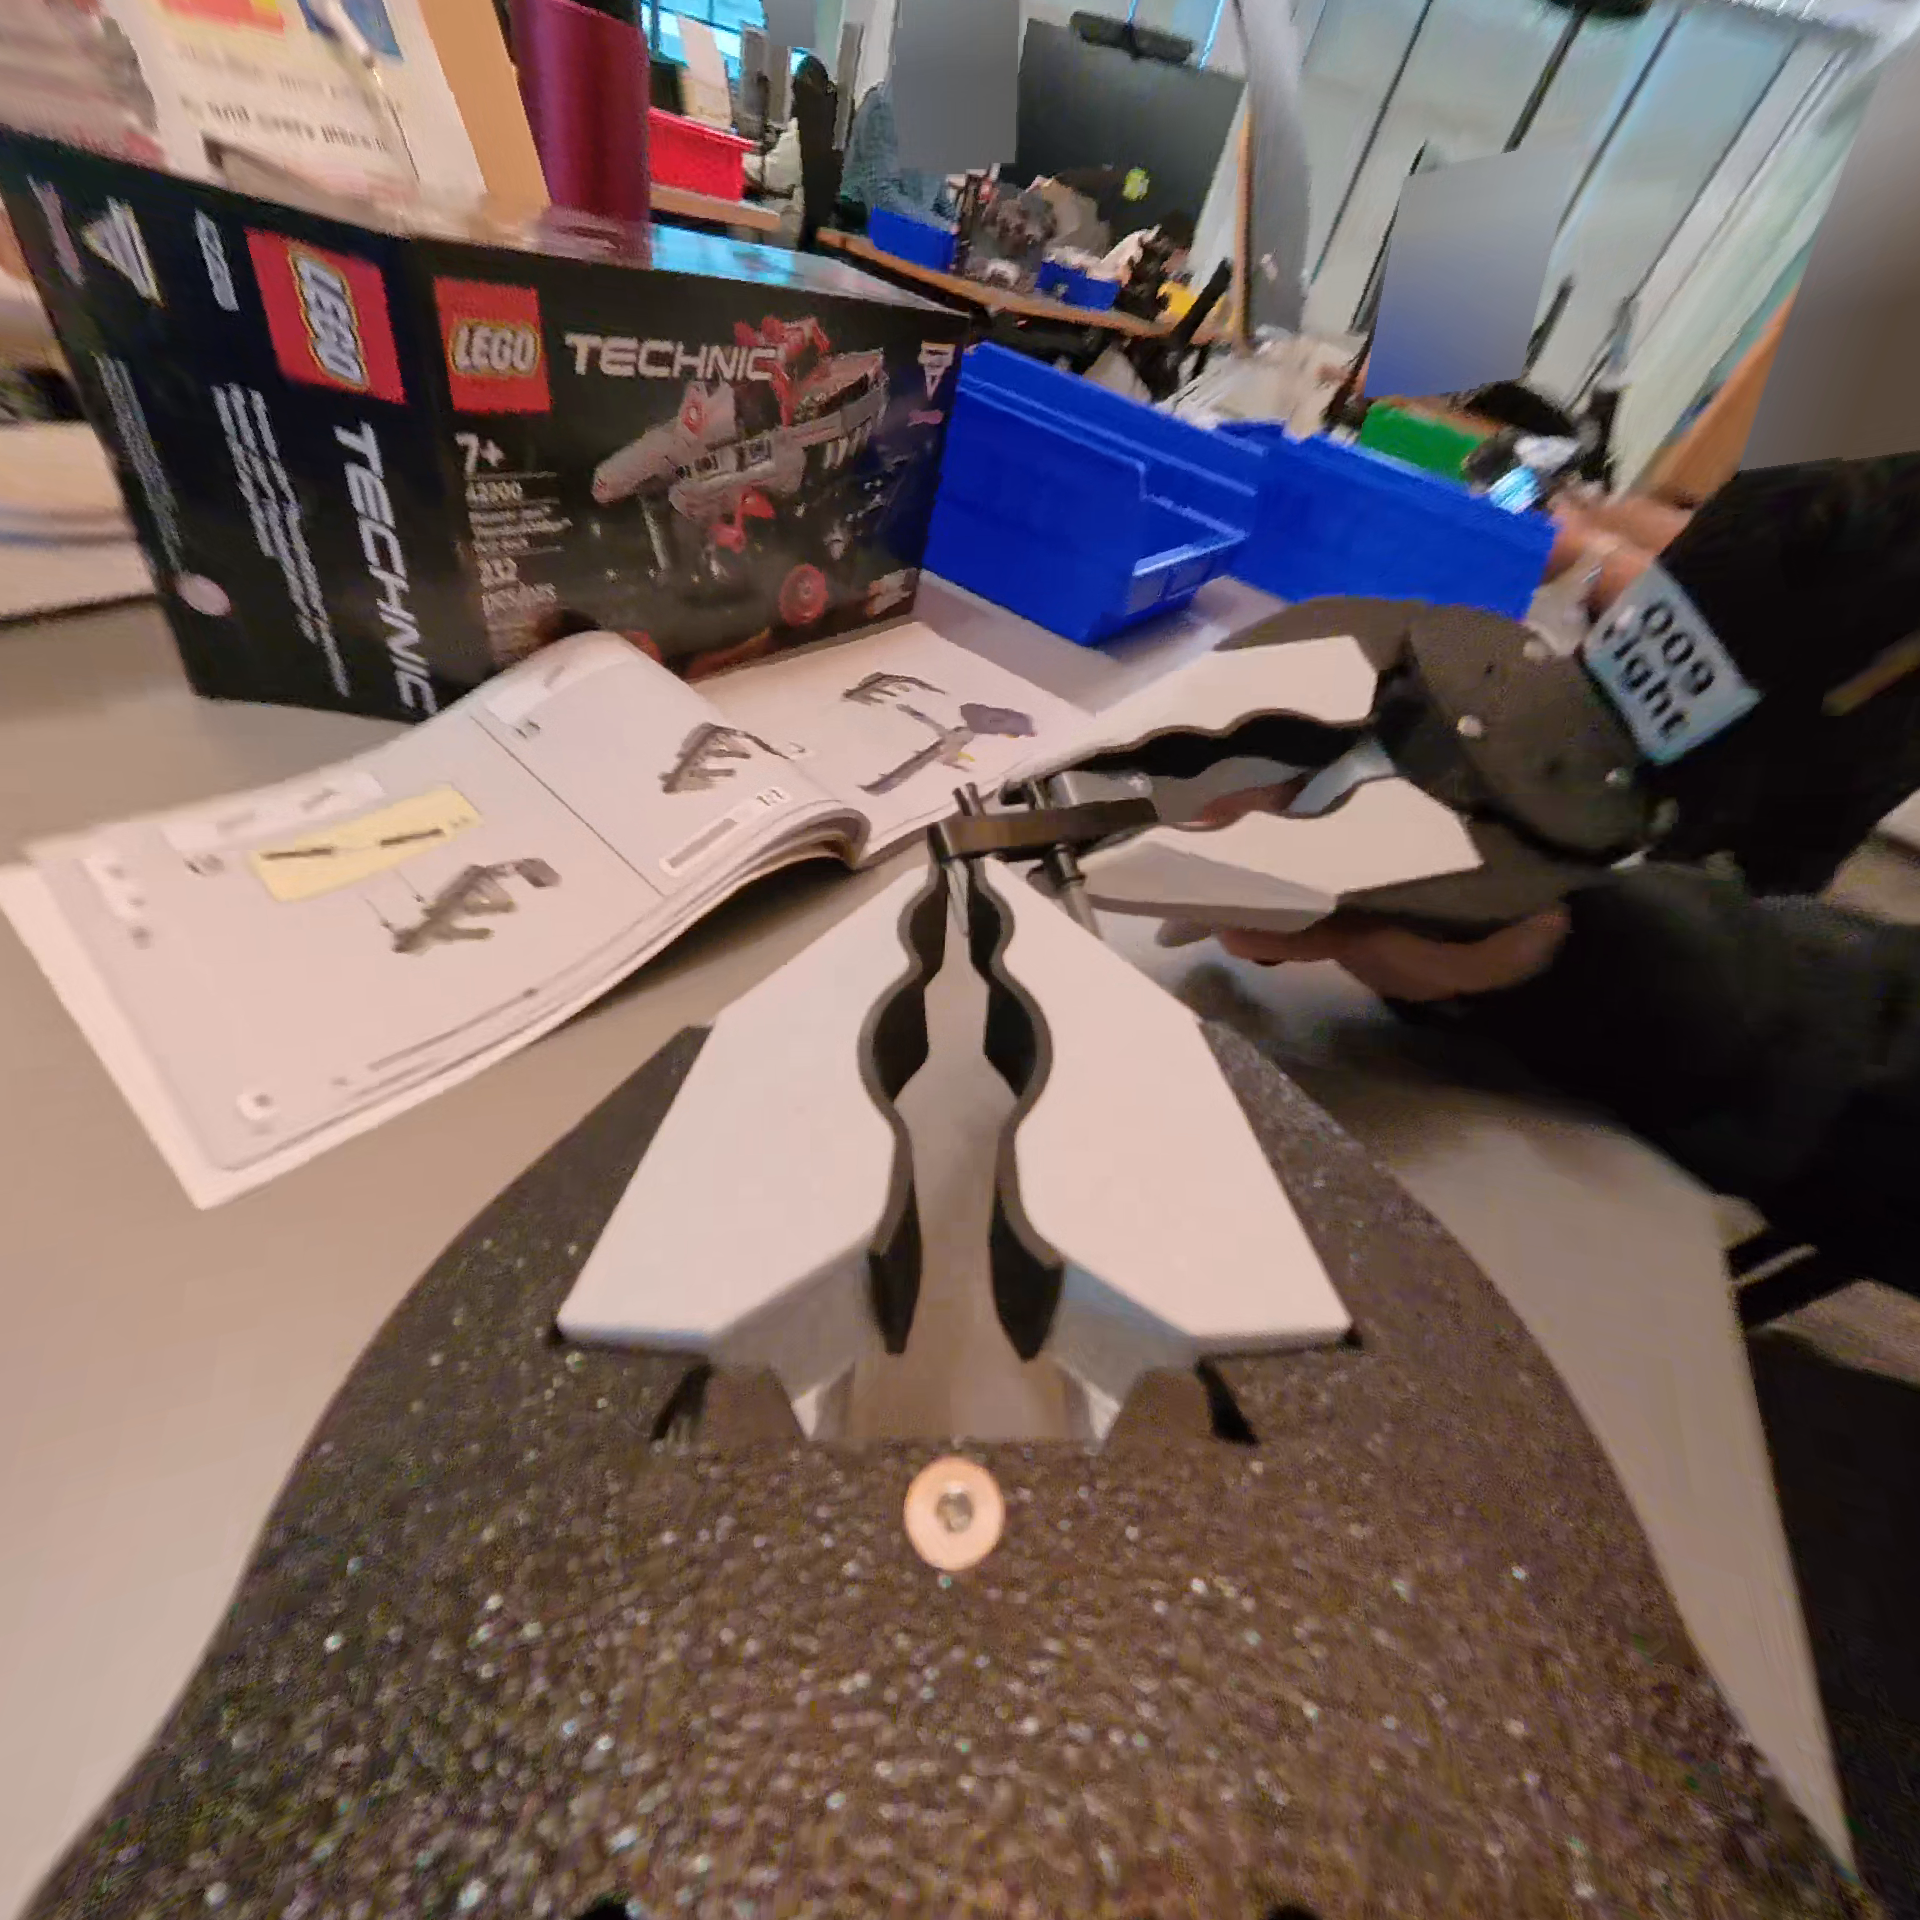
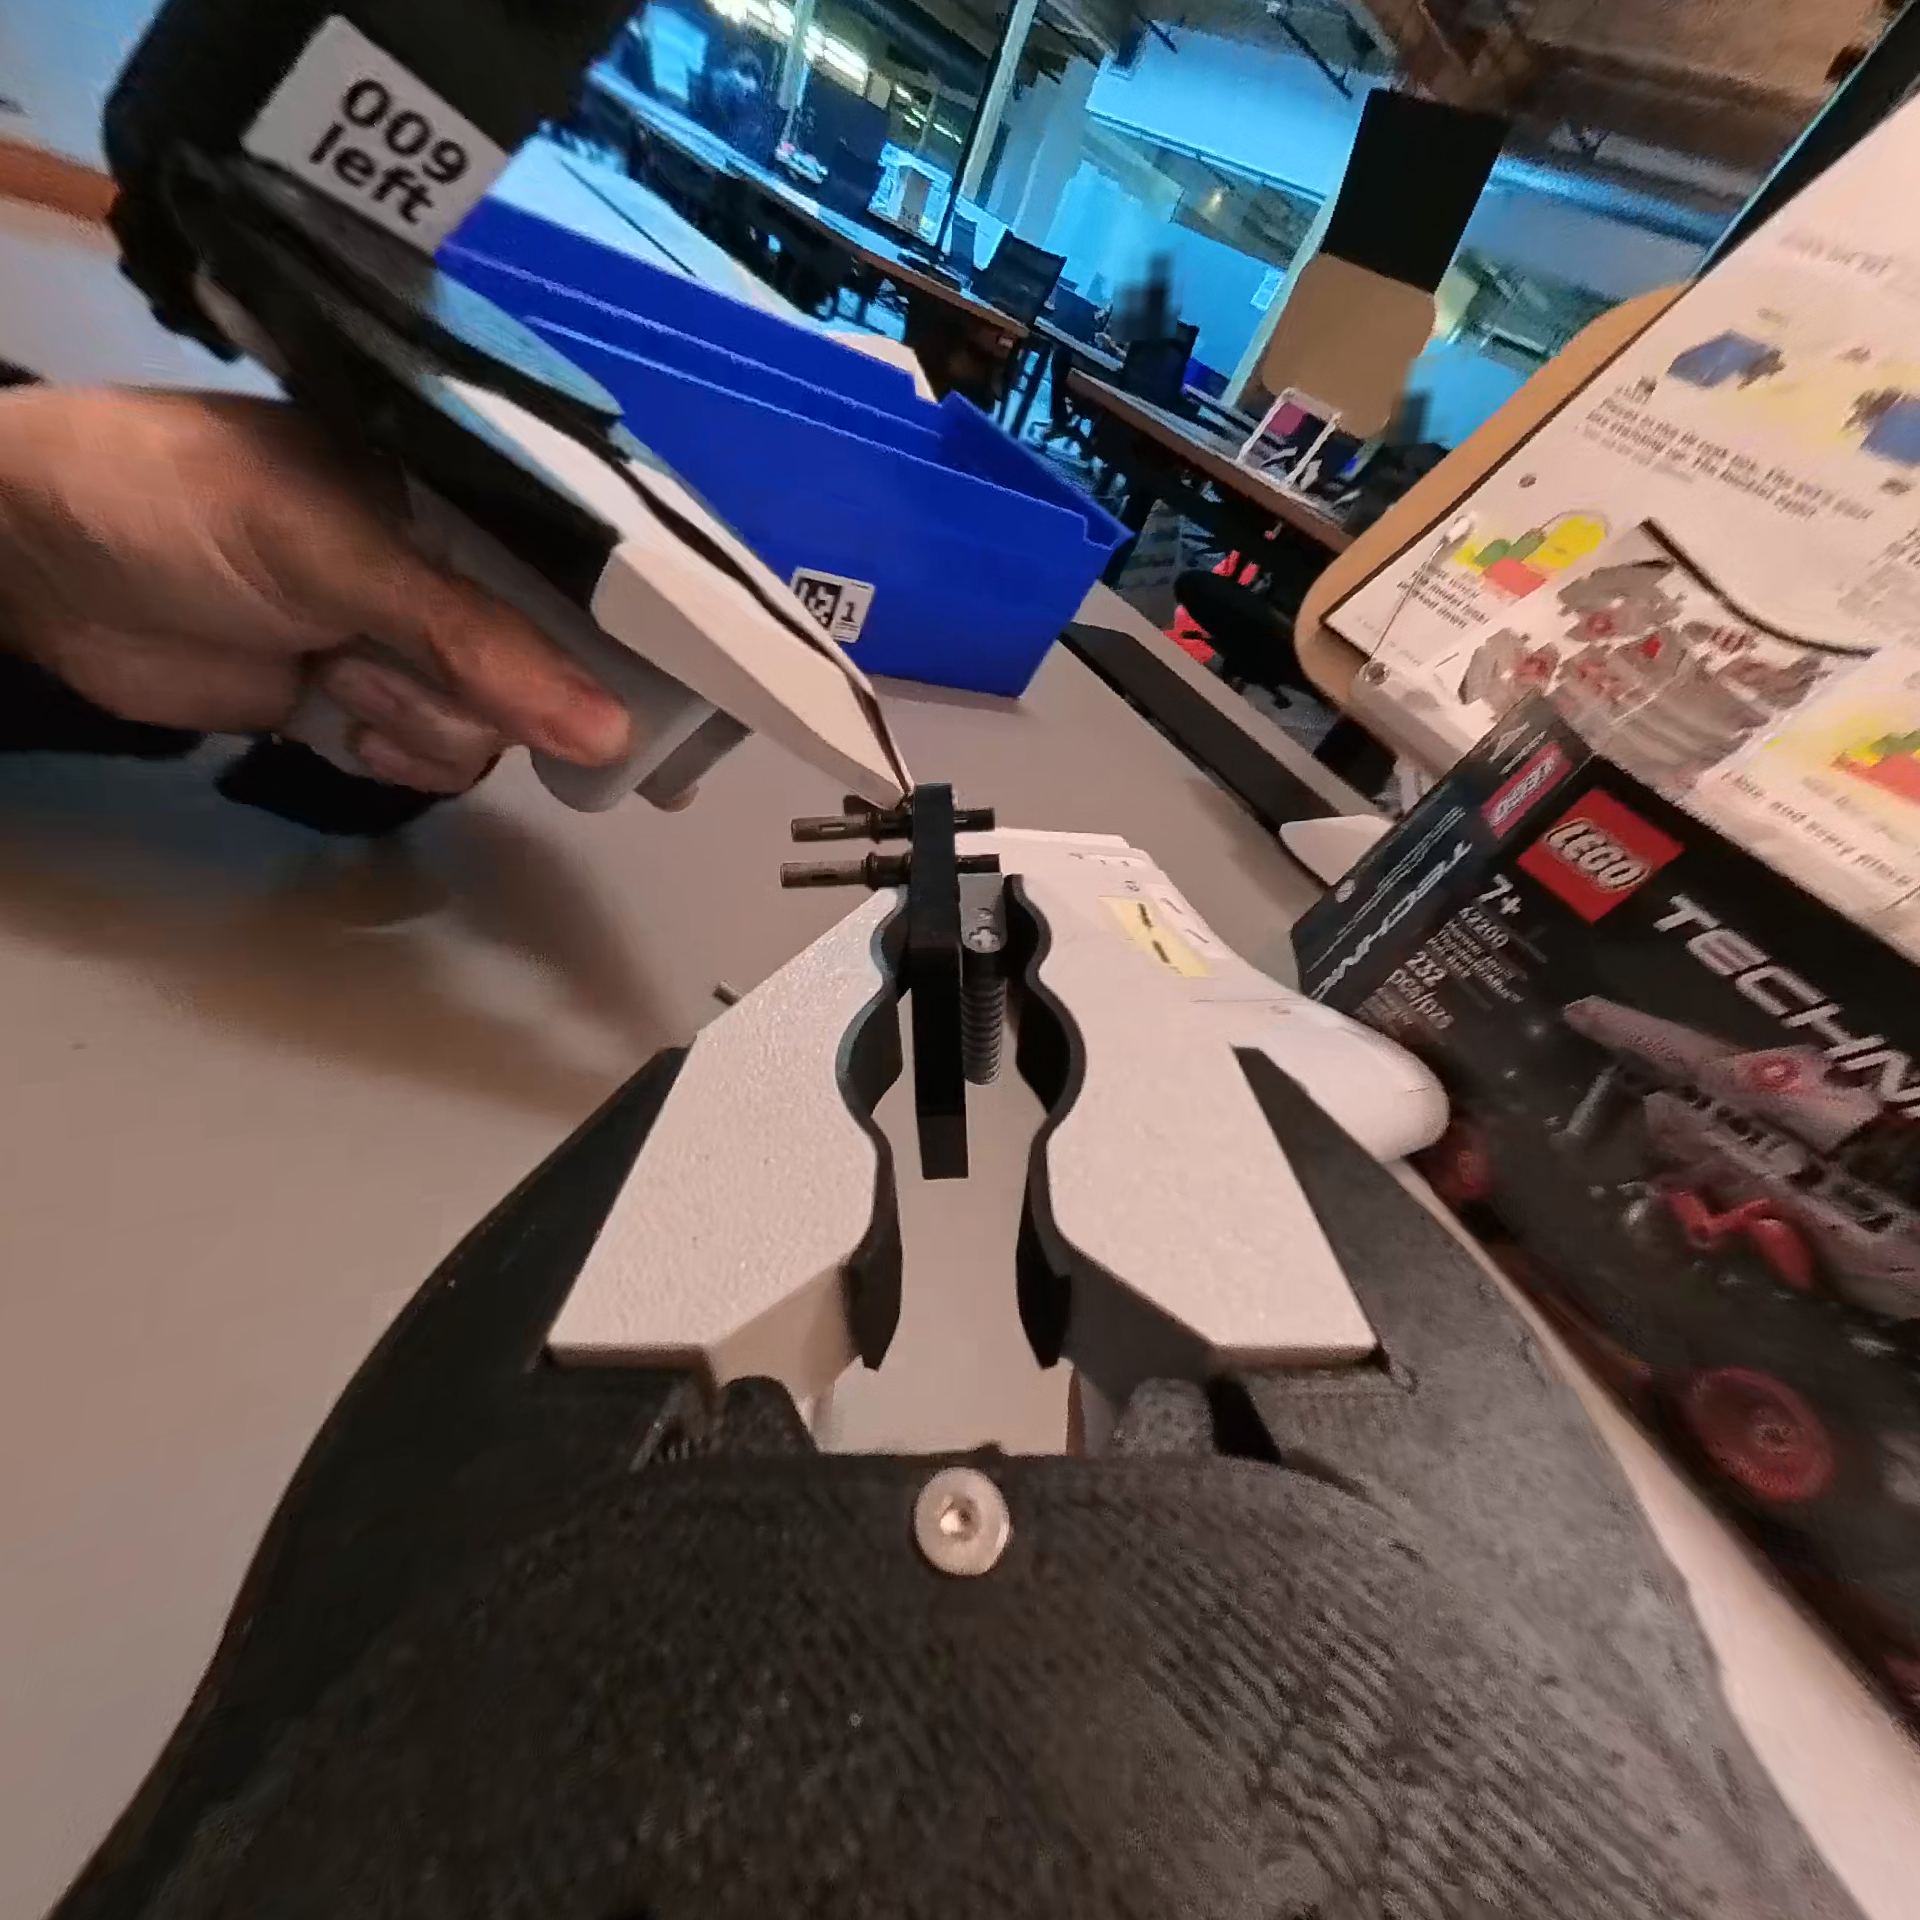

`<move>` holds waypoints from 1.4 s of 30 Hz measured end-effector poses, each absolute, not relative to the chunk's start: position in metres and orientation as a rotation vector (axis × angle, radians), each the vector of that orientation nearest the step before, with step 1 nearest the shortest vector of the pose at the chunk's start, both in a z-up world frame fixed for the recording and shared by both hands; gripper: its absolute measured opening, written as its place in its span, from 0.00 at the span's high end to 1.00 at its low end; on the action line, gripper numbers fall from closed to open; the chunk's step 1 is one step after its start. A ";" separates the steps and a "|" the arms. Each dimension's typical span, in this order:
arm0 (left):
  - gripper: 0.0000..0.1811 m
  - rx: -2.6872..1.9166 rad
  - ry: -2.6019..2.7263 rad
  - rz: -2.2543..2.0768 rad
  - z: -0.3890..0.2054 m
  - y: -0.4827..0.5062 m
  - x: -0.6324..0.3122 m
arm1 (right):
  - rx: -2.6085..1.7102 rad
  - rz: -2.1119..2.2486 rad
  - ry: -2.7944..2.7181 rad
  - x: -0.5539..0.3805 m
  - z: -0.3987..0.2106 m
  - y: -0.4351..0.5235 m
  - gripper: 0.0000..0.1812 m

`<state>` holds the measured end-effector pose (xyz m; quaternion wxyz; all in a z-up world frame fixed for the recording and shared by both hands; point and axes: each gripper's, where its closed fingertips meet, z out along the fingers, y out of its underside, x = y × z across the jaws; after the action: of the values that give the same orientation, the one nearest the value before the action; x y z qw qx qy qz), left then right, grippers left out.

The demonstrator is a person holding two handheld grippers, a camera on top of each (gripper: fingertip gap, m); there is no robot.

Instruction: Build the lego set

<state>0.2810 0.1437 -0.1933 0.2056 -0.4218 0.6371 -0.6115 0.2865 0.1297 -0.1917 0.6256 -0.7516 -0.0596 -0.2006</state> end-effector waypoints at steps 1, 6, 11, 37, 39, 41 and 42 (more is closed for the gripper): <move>0.99 -1.151 1.782 -1.655 -0.193 0.144 0.281 | -1.721 -0.434 -0.120 0.287 -0.192 0.129 0.93; 0.99 -1.192 1.782 -1.687 -0.193 0.144 0.281 | -1.727 -0.485 -0.146 0.287 -0.192 0.129 0.93; 0.99 -1.318 1.738 -1.927 -0.193 0.143 0.279 | -1.723 -0.580 -0.213 0.285 -0.190 0.129 0.92; 0.98 -1.202 1.747 -1.739 -0.197 0.143 0.283 | -1.781 -0.443 -0.125 0.288 -0.199 0.129 0.92; 0.96 -1.204 1.736 -1.764 -0.196 0.144 0.283 | -1.797 -0.441 -0.120 0.288 -0.201 0.128 0.92; 0.92 -1.192 1.709 -1.763 -0.193 0.148 0.284 | -1.839 -0.421 -0.126 0.289 -0.209 0.127 0.92; 0.92 -1.175 1.710 -1.756 -0.192 0.150 0.284 | -1.841 -0.425 -0.129 0.290 -0.209 0.126 0.92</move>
<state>0.2841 0.1501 -0.1917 0.2102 -0.4226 0.6149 -0.6317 0.2903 0.1263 -0.2093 0.5843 -0.7889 -0.0553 -0.1823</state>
